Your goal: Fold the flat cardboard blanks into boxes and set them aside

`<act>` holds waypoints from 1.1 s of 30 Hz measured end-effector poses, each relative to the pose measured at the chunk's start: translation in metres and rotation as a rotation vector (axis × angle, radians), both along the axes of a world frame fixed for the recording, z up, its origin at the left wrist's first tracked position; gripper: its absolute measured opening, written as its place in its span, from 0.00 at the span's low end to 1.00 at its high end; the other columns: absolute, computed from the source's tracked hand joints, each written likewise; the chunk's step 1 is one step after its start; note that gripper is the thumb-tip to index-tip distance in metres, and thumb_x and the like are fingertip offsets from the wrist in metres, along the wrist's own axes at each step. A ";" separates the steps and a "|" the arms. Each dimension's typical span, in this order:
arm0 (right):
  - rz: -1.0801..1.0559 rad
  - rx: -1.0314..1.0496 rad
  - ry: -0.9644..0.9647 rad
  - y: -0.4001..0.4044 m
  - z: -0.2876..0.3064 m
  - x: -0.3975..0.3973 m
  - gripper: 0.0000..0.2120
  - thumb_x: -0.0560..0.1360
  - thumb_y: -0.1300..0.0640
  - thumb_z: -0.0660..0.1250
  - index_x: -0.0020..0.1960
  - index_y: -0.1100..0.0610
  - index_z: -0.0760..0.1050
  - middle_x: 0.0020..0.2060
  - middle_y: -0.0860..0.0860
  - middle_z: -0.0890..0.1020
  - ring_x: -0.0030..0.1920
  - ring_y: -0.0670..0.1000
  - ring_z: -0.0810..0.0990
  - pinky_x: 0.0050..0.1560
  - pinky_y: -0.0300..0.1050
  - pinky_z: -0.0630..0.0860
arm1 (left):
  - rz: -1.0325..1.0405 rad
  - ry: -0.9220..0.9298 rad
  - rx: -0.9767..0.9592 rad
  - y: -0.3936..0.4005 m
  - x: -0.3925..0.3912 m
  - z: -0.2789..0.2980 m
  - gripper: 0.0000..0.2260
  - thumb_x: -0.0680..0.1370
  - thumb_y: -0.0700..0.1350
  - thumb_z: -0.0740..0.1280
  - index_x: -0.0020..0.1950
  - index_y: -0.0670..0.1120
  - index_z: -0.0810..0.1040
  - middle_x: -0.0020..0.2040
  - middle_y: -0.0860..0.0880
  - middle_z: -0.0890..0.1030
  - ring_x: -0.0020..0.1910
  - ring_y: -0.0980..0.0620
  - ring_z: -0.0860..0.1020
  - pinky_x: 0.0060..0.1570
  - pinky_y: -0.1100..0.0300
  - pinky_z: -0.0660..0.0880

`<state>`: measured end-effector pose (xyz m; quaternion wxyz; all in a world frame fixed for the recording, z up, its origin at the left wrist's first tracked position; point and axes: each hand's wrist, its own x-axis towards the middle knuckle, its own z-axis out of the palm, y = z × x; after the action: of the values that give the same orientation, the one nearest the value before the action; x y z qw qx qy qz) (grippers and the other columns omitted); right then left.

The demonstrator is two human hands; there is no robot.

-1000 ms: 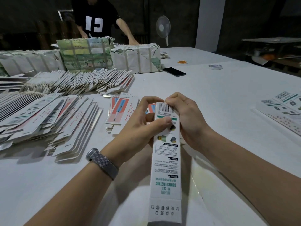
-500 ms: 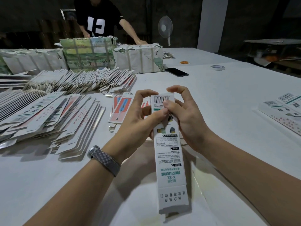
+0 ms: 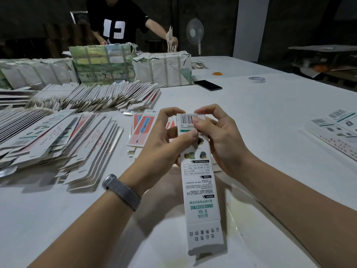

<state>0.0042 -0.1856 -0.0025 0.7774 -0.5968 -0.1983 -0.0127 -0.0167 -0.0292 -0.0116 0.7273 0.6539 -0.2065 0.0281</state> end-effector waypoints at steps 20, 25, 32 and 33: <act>-0.027 -0.019 0.023 0.004 0.000 -0.001 0.03 0.80 0.61 0.66 0.52 0.54 0.74 0.41 0.56 0.83 0.35 0.53 0.84 0.35 0.45 0.82 | 0.021 0.055 0.004 0.002 0.004 0.000 0.10 0.80 0.53 0.62 0.58 0.51 0.70 0.43 0.46 0.86 0.38 0.49 0.85 0.30 0.57 0.79; -0.034 -0.058 0.032 0.004 -0.001 -0.001 0.02 0.80 0.58 0.66 0.52 0.53 0.74 0.40 0.55 0.84 0.34 0.52 0.85 0.32 0.42 0.80 | 0.053 0.039 0.002 0.001 0.004 -0.001 0.09 0.79 0.52 0.63 0.57 0.51 0.69 0.40 0.46 0.85 0.34 0.49 0.84 0.27 0.57 0.78; -0.062 -0.070 0.025 0.003 -0.003 0.003 0.01 0.80 0.58 0.66 0.51 0.53 0.74 0.38 0.53 0.85 0.35 0.52 0.85 0.34 0.45 0.82 | 0.061 0.105 0.013 -0.001 0.002 0.002 0.03 0.85 0.49 0.60 0.58 0.52 0.69 0.39 0.47 0.85 0.33 0.50 0.84 0.25 0.61 0.74; -0.063 -0.070 0.030 0.004 -0.004 0.003 0.01 0.81 0.57 0.66 0.51 0.53 0.74 0.39 0.53 0.85 0.35 0.52 0.85 0.34 0.44 0.81 | 0.068 0.108 0.009 -0.001 0.001 0.002 0.03 0.85 0.49 0.60 0.59 0.53 0.70 0.39 0.47 0.85 0.33 0.50 0.83 0.24 0.61 0.74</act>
<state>0.0073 -0.1816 -0.0063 0.7582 -0.6297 -0.1679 -0.0213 -0.0155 -0.0306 -0.0093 0.7330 0.6645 -0.1447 0.0166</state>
